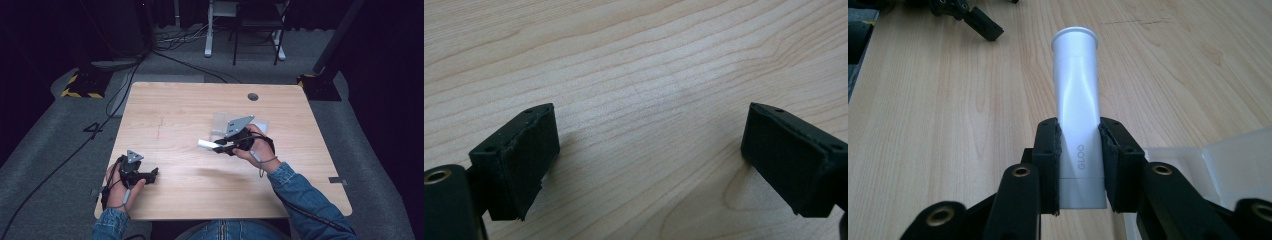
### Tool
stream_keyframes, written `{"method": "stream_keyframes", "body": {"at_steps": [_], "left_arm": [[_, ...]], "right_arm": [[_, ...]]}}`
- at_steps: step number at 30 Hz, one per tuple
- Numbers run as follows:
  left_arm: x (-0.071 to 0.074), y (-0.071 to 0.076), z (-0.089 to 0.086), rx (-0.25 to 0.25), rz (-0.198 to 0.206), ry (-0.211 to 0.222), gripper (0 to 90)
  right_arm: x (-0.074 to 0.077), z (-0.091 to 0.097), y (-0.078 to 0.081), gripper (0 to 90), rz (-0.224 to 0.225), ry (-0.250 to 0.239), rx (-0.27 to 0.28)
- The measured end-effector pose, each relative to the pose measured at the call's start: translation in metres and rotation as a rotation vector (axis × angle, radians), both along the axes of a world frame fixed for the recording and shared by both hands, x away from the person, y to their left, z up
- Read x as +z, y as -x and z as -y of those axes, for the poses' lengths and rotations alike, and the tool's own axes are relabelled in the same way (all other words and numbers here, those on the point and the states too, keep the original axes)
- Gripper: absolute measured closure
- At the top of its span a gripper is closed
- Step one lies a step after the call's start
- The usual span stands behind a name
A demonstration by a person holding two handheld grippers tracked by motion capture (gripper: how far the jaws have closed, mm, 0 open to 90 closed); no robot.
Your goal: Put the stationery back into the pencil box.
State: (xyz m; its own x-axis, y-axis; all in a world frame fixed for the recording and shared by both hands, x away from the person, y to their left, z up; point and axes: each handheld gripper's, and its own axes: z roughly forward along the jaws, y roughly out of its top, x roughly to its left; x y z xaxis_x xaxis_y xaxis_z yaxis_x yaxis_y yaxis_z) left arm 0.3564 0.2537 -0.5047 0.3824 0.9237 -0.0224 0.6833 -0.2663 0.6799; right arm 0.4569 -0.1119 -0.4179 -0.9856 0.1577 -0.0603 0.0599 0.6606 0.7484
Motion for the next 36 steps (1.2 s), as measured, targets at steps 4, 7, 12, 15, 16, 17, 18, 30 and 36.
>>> {"method": "stream_keyframes", "body": {"at_steps": [4, 7, 12, 15, 16, 17, 18, 30, 36], "left_arm": [[0.0, 0.0, 0.0, 0.0, 0.0, 0.0, 8.7], [0.0, 0.0, 0.0, 0.0, 0.0, 0.0, 8.8], [0.0, 0.0, 0.0, 0.0, 0.0, 0.0, 8.8], [0.0, 0.0, 0.0, 0.0, -0.001, 0.0, 8.7], [0.0, 0.0, 0.0, 0.0, 0.0, 0.0, 8.8], [0.0, 0.0, 0.0, -0.001, 0.0, 0.001, 8.7], [0.0, 0.0, 0.0, 0.001, 0.001, 0.002, 8.7], [0.0, 0.0, 0.0, -0.002, 0.0, 0.001, 8.7], [0.0, 0.0, 0.0, 0.002, 0.0, 0.003, 8.7]], "right_arm": [[0.004, 0.01, -0.001, 71.7, 0.005, 0.003, -0.008], [0.008, 0.017, -0.003, 71.7, 0.007, 0.024, -0.009], [0.009, 0.026, -0.007, 71.7, 0.016, 0.056, -0.006], [0.009, 0.034, -0.012, 71.7, 0.009, 0.064, -0.024], [0.008, 0.036, -0.014, 71.7, 0.004, 0.065, -0.029], [0.008, 0.039, -0.016, 71.7, 0.006, 0.07, -0.036], [0.006, 0.042, -0.019, 71.7, 0.0, 0.08, -0.043], [-0.007, 0.058, -0.036, 71.7, -0.014, 0.123, -0.064], [-0.014, 0.064, -0.042, 71.7, -0.015, 0.144, -0.077]]}}
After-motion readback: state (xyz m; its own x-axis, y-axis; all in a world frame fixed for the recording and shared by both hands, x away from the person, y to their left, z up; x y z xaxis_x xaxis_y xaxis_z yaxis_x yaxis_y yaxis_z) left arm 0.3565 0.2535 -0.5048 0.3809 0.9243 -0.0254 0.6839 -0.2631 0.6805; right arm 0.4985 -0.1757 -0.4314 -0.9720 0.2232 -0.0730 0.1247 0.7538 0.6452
